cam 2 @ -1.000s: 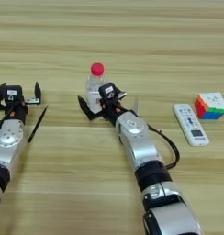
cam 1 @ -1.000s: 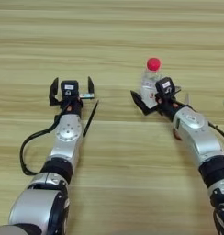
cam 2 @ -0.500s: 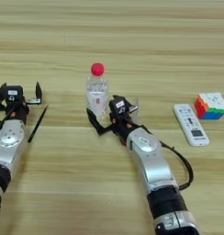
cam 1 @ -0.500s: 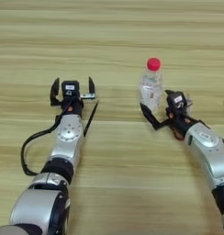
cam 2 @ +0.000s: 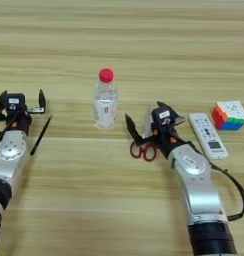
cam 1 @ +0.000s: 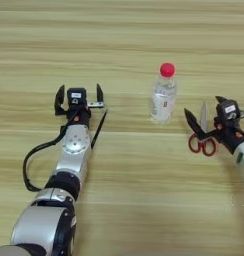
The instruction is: Move the objects on the table
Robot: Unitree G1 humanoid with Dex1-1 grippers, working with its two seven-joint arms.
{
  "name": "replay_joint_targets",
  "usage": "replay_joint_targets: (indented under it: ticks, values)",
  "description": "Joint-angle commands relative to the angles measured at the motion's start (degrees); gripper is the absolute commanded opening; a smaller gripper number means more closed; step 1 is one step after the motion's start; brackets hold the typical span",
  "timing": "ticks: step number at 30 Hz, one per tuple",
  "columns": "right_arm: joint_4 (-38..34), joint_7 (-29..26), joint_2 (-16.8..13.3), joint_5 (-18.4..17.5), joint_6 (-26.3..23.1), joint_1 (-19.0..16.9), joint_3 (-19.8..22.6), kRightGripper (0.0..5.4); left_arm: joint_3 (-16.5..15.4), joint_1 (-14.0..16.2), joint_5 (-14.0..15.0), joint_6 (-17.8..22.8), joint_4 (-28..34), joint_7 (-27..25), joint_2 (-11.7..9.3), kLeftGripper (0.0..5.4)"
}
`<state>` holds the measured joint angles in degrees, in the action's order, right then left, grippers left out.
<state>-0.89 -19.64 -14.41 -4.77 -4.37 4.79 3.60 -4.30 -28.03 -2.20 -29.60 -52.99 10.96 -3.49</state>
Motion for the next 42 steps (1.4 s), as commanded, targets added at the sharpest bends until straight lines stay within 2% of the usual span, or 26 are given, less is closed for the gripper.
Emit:
replay_joint_targets:
  ticks: [1,4,9,13,15,18,24,31,35,38,42]
  values:
    - [1.1,1.7,-1.2,0.2,0.3,2.2,1.9,5.38,-0.2,-0.6,-0.3,-0.1,-0.4,-0.2,-0.4,5.40]
    - [4.7,2.4,-0.1,-1.7,1.8,4.6,3.3,5.38,-0.2,-0.5,-0.2,-0.1,-0.4,-0.5,-0.5,5.40]
    - [13.6,3.0,3.3,-4.3,9.5,11.0,4.7,5.38,-0.2,-0.3,-0.1,-0.3,-0.5,-1.3,-0.8,5.40]
    - [22.1,4.8,5.0,-5.2,18.5,16.1,6.8,5.38,-0.4,0.0,-0.2,-0.5,-0.2,-1.7,-1.4,5.40]
    - [25.5,5.7,5.4,-5.7,20.2,17.5,7.7,5.38,-0.5,0.2,-0.1,-0.6,-0.1,-2.0,-1.9,5.40]
    - [28.1,5.9,5.8,-5.0,21.9,17.8,7.1,5.38,-0.6,0.6,0.1,-0.8,0.2,-2.6,-2.5,5.40]
    - [28.8,6.3,6.7,-3.9,23.2,17.7,5.9,5.38,-0.9,1.0,0.2,-1.2,0.5,-3.6,-3.0,5.40]
    - [28.8,7.3,6.8,-3.3,23.5,17.5,5.3,5.38,-0.8,2.4,0.5,-0.1,3.7,-5.8,-2.8,5.40]
    - [28.7,7.9,6.7,-3.3,23.3,17.7,5.4,5.38,0.0,5.6,1.0,2.3,8.9,-8.7,-2.3,5.40]
    - [28.4,8.4,6.8,-3.2,23.1,17.7,5.3,5.38,1.6,10.5,1.1,6.2,17.0,-11.3,-1.9,5.40]
    - [27.6,9.2,7.1,-3.0,22.8,17.4,4.9,5.38,3.6,16.7,-0.2,15.5,28.2,-13.6,-2.8,5.40]
